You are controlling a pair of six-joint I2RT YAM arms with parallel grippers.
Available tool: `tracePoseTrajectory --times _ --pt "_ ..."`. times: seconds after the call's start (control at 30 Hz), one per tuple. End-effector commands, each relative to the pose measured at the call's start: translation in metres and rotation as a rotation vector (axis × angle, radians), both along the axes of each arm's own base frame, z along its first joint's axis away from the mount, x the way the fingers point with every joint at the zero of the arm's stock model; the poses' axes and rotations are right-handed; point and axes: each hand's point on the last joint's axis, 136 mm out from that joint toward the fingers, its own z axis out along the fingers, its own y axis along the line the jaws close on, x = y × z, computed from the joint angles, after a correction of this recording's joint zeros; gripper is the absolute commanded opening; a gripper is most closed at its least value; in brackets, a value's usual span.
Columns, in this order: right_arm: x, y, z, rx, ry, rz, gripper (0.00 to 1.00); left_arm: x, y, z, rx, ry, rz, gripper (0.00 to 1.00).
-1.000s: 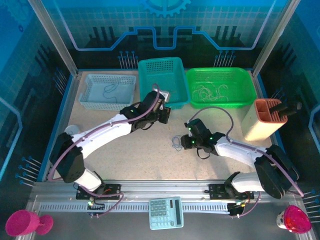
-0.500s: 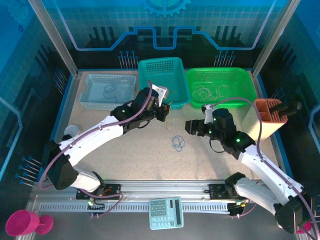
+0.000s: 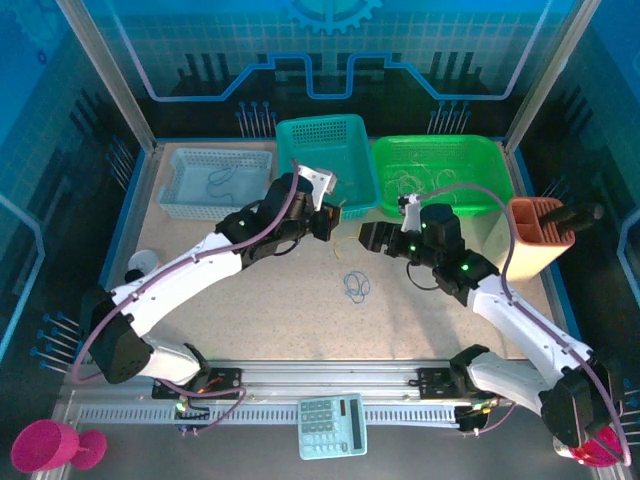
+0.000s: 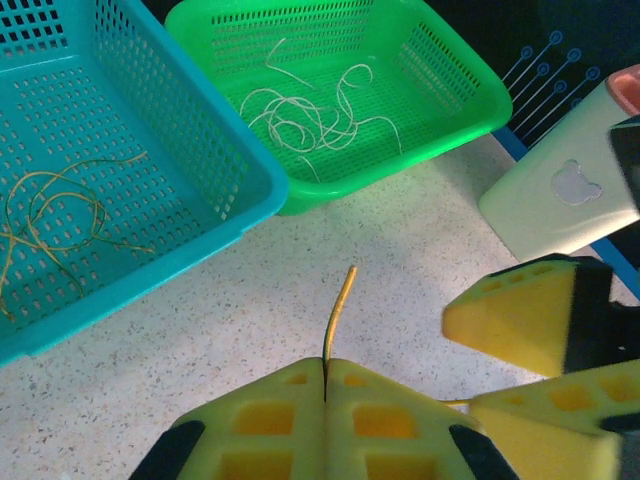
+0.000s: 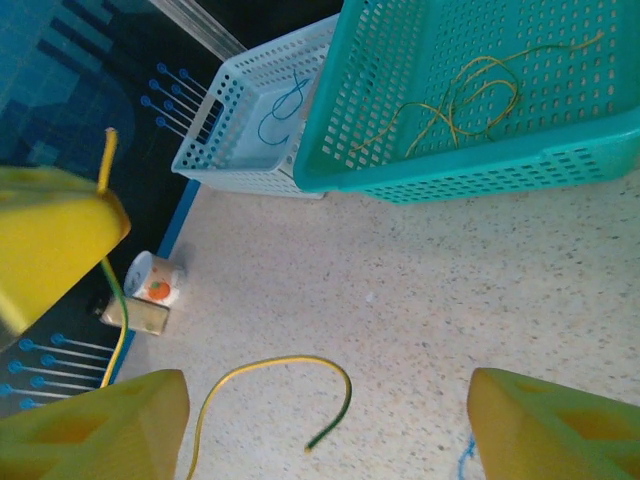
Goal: Untangle the cables
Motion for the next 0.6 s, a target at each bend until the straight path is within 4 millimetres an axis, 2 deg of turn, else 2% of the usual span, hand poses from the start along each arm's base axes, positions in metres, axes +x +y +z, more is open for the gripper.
tracePoseTrajectory --times 0.0,0.13,0.17,0.23,0.3,0.33,0.43,0.57 --pt "0.005 0.015 0.009 0.062 -0.022 0.016 0.68 -0.004 -0.003 0.031 -0.085 -0.048 -0.008 0.00" --pt "0.008 0.023 -0.002 0.056 -0.004 0.021 0.58 -0.005 -0.002 0.037 -0.107 -0.058 0.000 0.00" --pt "0.009 0.024 -0.006 0.054 0.005 0.021 0.52 -0.005 -0.002 0.039 -0.113 -0.063 0.001 0.00" --pt "0.011 0.025 -0.010 0.051 0.013 0.020 0.33 -0.005 0.000 0.041 -0.122 -0.069 0.007 0.00" --pt "0.011 0.023 -0.017 0.038 0.023 0.013 0.07 -0.005 0.001 0.045 -0.133 -0.078 0.016 0.00" --pt "0.012 0.021 -0.019 0.028 0.025 0.004 0.00 -0.005 0.003 0.048 -0.140 -0.085 0.023 0.00" --pt "0.013 0.010 -0.030 -0.011 0.032 -0.040 0.00 -0.003 0.012 0.060 -0.164 -0.126 0.070 0.00" --pt "0.013 -0.005 -0.055 -0.058 0.063 -0.094 0.00 0.004 0.039 0.086 -0.217 -0.244 0.202 0.00"
